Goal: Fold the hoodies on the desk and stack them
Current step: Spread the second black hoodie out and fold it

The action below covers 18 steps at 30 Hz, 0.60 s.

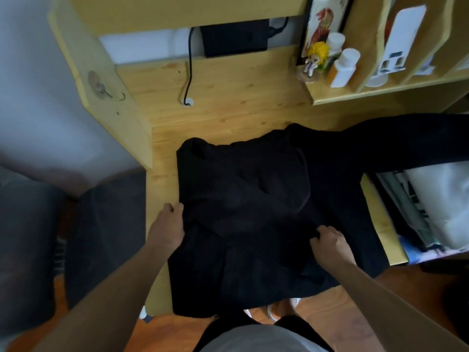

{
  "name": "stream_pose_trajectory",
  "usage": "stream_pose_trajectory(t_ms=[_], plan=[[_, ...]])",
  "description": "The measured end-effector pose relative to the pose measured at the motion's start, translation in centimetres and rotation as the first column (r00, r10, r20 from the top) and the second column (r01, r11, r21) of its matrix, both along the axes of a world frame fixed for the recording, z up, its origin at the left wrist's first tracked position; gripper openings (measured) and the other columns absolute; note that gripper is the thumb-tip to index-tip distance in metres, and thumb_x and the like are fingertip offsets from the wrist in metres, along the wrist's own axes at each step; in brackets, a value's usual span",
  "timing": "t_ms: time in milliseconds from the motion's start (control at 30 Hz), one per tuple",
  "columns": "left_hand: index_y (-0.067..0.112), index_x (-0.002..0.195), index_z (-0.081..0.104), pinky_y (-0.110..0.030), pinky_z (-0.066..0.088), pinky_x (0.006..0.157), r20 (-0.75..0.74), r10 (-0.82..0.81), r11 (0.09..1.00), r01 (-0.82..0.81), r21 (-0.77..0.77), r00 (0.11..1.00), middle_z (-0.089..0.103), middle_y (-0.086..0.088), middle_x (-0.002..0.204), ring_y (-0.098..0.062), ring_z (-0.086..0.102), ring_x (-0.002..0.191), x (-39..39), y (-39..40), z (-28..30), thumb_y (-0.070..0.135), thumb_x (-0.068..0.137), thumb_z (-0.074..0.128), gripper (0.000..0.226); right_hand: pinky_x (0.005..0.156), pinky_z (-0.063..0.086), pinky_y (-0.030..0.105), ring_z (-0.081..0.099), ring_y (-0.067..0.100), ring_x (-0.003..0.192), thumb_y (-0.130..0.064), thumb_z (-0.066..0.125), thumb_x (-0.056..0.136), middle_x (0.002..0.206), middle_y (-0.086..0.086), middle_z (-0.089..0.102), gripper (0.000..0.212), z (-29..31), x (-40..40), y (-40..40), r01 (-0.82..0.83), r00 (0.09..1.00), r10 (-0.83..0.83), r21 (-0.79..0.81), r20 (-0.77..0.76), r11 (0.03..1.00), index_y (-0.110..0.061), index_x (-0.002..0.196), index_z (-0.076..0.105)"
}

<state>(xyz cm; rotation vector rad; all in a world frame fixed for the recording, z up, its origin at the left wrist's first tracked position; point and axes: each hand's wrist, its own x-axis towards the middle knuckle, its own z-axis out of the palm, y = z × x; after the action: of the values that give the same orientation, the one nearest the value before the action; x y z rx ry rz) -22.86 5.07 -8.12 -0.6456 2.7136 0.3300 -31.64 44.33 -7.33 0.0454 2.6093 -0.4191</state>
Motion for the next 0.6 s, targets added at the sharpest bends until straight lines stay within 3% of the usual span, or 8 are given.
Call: stream_pose_trajectory(t_ms=[67,167,200,267,333,400,500,600], plan=[[0.015,0.115,0.054,-0.040,0.051,0.077,0.049,-0.075,0.985,0.082,-0.153,0.996,0.049,-0.008,0.113,-0.028,0.053,0.100,0.0,0.2,0.3,0.020,0.091,0.062,0.026,0.078,0.044,0.039,0.056,0.032,0.094,-0.021,0.053,0.092,0.096,0.007,0.059,0.018,0.8,0.6,0.0,0.098,0.994,-0.101,-0.067,-0.043,0.993,-0.005,0.092,0.062],[0.010,0.098,0.067,-0.042,0.048,0.075,-0.233,-0.122,0.977,0.076,-0.199,0.965,0.055,-0.010,0.110,-0.031,0.053,0.098,-2.0,0.6,1.8,0.009,0.082,0.064,0.016,0.064,0.042,0.040,0.053,0.026,0.070,-0.019,0.052,0.095,0.075,0.006,0.055,0.027,2.1,1.0,0.2,0.132,0.976,-0.159,-0.172,-0.151,0.976,-0.006,0.071,0.052],[0.009,0.105,0.067,-0.044,0.050,0.078,-0.325,-0.139,0.982,0.089,-0.164,0.935,0.057,-0.010,0.114,-0.032,0.055,0.102,-3.1,0.7,2.0,0.006,0.082,0.062,0.023,0.063,0.043,0.041,0.054,0.024,0.068,-0.020,0.051,0.097,0.074,0.006,0.056,0.027,2.3,0.8,0.2,0.131,0.976,-0.161,-0.192,-0.148,0.972,-0.007,0.073,0.052],[0.009,0.134,0.058,-0.047,0.050,0.097,-0.386,-0.163,0.987,0.154,-0.055,0.908,0.053,-0.012,0.137,-0.033,0.051,0.124,-5.8,0.7,2.1,0.003,0.088,0.058,0.047,0.066,0.047,0.040,0.057,0.025,0.074,-0.028,0.049,0.101,0.082,0.004,0.061,0.019,2.2,0.3,0.1,0.111,0.991,-0.123,-0.179,-0.057,0.978,-0.013,0.089,0.053],[0.012,0.155,0.036,-0.047,0.037,0.117,-0.298,-0.235,0.971,0.236,-0.036,0.925,0.038,-0.011,0.158,-0.032,0.035,0.146,-8.8,-0.1,1.9,0.003,0.091,0.055,0.068,0.070,0.045,0.036,0.059,0.024,0.083,-0.035,0.049,0.102,0.096,0.003,0.062,0.015,1.9,-0.2,-0.1,0.113,0.992,-0.103,-0.138,0.079,0.984,-0.024,0.113,0.051],[0.016,0.160,0.025,-0.047,0.023,0.125,-0.153,-0.300,0.954,0.293,-0.067,0.942,0.031,-0.008,0.164,-0.030,0.023,0.153,-11.9,-1.6,1.6,0.005,0.093,0.052,0.074,0.072,0.045,0.034,0.060,0.025,0.090,-0.036,0.053,0.101,0.105,0.005,0.062,0.030,1.4,-0.6,-0.1,0.151,0.981,-0.131,-0.134,0.145,0.979,-0.025,0.128,0.049],[0.020,0.146,0.047,-0.049,0.023,0.121,0.066,-0.350,0.929,0.355,-0.099,0.934,0.057,-0.006,0.140,-0.029,0.040,0.139,-15.1,-4.5,2.4,0.016,0.099,0.045,0.047,0.076,0.049,0.035,0.060,0.024,0.092,-0.033,0.052,0.102,0.105,0.004,0.063,0.030,1.6,-1.0,-0.7,0.160,0.984,-0.145,-0.147,0.105,0.976,-0.021,0.130,0.054],[0.023,0.105,0.070,-0.046,0.032,0.109,0.174,-0.398,0.853,0.433,-0.290,0.901,0.062,-0.001,0.112,-0.026,0.047,0.118,-16.8,-7.5,4.0,0.025,0.097,0.039,0.032,0.070,0.053,0.035,0.063,0.017,0.084,-0.037,0.052,0.102,0.094,-0.002,0.066,0.019,2.8,-1.2,-1.9,0.173,0.985,-0.169,-0.242,0.037,0.955,-0.024,0.113,0.060]])
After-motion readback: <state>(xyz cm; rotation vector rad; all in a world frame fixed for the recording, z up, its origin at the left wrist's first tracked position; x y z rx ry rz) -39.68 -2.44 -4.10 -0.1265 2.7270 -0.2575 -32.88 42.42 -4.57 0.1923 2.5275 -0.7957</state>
